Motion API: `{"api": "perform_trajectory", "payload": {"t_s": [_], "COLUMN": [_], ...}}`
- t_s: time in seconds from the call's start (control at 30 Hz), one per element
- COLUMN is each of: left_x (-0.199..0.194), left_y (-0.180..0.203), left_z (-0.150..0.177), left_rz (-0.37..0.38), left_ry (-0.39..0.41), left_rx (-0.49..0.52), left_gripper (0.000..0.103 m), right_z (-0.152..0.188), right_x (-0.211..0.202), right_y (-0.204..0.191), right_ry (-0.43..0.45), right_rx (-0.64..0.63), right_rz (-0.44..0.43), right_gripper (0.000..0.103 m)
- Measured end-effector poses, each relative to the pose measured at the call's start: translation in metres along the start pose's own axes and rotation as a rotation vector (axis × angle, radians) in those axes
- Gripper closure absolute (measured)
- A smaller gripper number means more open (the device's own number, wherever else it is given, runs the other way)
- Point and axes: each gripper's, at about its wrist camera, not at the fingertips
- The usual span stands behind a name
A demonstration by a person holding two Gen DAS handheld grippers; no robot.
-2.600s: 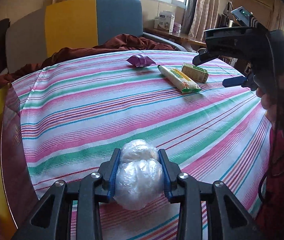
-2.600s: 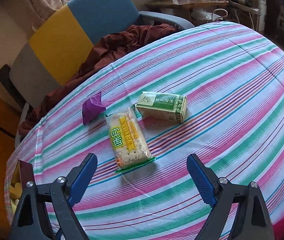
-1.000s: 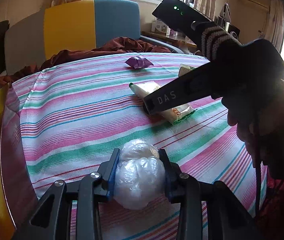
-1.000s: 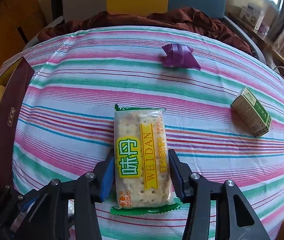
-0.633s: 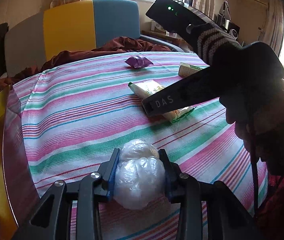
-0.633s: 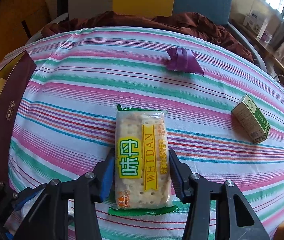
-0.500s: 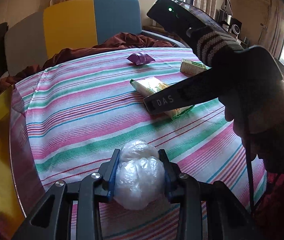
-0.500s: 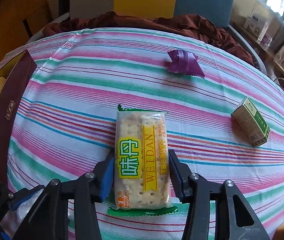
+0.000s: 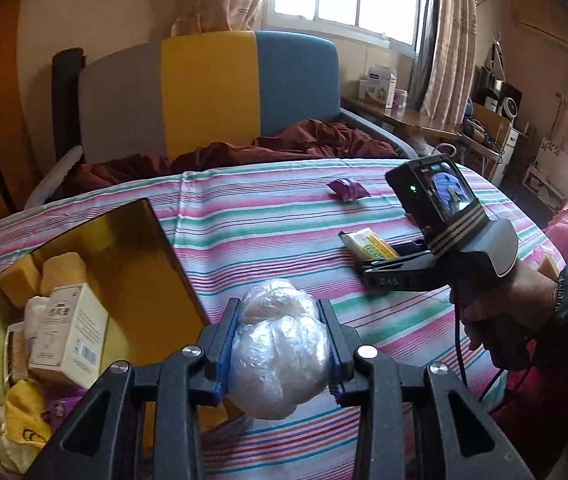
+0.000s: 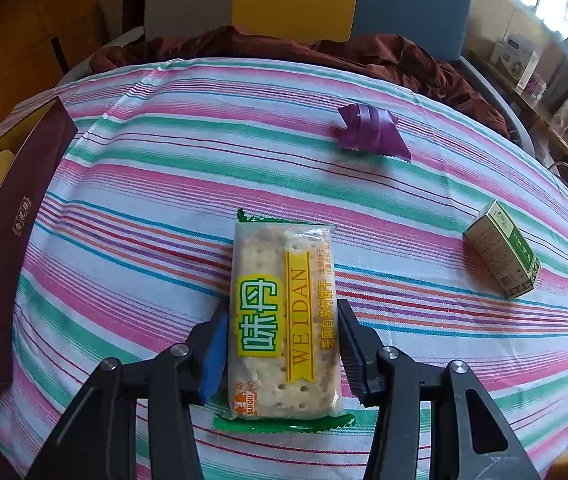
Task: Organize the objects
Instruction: 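Carry the plastic bag into the gold tray and open the left gripper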
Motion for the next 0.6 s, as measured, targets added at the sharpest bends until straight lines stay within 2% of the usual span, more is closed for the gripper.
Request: {"api": "perform_trajectory", "payload": {"t_s": [0.3,0.6], "left_x": [-0.026,-0.026], "left_y": [-0.039,-0.062], "left_z": [0.005,0.012], "left_rz": [-0.112,-0.130], "left_ry": [0.028,0.011], "left_rx": [-0.058,-0.098], "left_gripper": [0.067,0.067], "right_z": [0.002,0.003], "right_x": [0.000,-0.001], "right_y": [-0.002,-0.003], "right_ry": [0.008,0.014], "right_rx": [-0.003,-0.009], "right_rz": [0.008,0.017], "right_gripper": [0.052,0.052]}}
Point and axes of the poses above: each gripper's, at about its wrist camera, not at the fingertips, and x roughly the way its jaws point, y to its right, z to its underside, and after that the axes turned 5 degrees about x, right-handed
